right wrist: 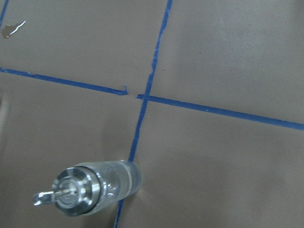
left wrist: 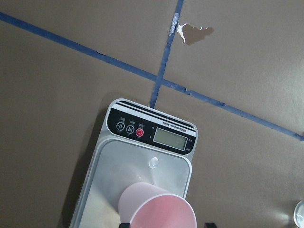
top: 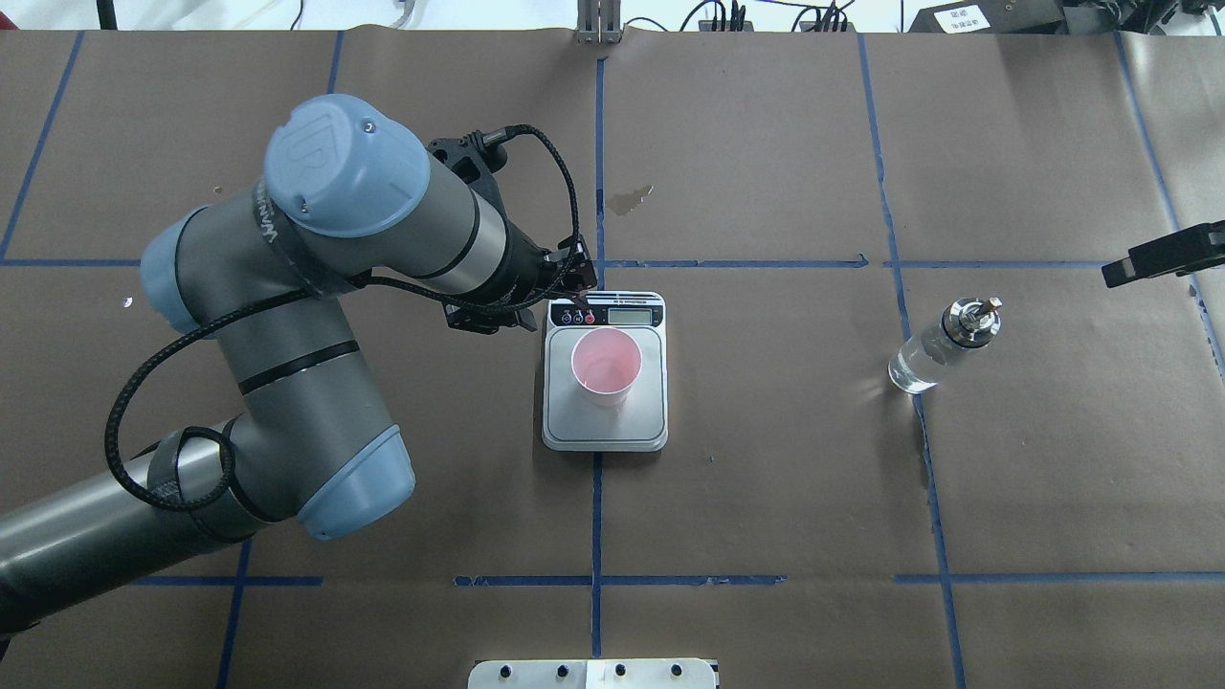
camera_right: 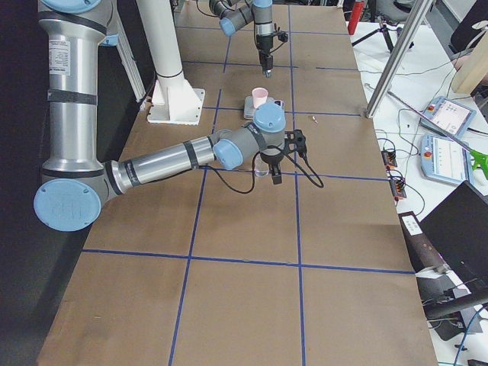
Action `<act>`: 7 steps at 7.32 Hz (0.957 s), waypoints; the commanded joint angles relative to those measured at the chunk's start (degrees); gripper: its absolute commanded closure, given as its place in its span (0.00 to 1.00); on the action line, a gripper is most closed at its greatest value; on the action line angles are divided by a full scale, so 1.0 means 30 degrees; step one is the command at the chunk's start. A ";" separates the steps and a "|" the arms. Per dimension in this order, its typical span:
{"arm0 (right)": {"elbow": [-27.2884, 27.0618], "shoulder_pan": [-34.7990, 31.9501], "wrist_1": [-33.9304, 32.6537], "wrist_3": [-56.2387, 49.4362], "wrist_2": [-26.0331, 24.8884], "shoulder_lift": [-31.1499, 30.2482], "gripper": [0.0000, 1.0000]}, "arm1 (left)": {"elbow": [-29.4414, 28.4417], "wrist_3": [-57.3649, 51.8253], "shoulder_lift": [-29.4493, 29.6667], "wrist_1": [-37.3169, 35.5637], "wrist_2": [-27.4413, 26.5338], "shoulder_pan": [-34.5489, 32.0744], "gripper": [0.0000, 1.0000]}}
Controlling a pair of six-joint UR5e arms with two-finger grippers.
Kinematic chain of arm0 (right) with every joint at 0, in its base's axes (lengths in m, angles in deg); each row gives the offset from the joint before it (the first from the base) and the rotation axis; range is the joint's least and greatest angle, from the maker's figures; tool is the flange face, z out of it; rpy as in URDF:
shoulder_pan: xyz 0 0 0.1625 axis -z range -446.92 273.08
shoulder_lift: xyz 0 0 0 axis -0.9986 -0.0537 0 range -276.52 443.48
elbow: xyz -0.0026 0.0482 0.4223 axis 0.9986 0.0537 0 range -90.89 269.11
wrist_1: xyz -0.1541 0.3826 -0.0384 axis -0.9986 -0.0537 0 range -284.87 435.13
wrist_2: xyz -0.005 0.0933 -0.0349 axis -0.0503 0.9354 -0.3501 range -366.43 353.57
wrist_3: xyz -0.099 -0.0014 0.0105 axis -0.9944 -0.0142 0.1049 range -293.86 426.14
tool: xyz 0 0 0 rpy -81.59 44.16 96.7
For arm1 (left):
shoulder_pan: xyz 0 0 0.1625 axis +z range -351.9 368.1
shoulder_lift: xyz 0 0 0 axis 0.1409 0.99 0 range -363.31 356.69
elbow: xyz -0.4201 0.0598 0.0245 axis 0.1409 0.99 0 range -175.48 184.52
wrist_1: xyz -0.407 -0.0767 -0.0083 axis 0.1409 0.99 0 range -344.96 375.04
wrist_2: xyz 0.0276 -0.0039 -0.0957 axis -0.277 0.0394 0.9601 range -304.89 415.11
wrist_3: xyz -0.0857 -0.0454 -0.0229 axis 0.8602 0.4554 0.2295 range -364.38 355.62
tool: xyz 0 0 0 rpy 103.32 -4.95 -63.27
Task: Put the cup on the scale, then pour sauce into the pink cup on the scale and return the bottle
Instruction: 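Withdraw the left gripper from the cup while the right gripper approaches the glass bottle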
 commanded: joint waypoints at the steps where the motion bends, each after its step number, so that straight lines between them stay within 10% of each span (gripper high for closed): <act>1: -0.1443 0.3017 0.5941 0.4644 -0.3027 -0.2767 0.00 | 0.0578 -0.1881 -0.0872 -0.0058 0.0057 -0.0684 0.38; 7: -0.1212 1.5334 0.8174 1.3521 -2.0692 -0.3868 0.00 | 0.1957 -1.0296 -0.4008 -0.0264 0.1726 -0.6628 0.38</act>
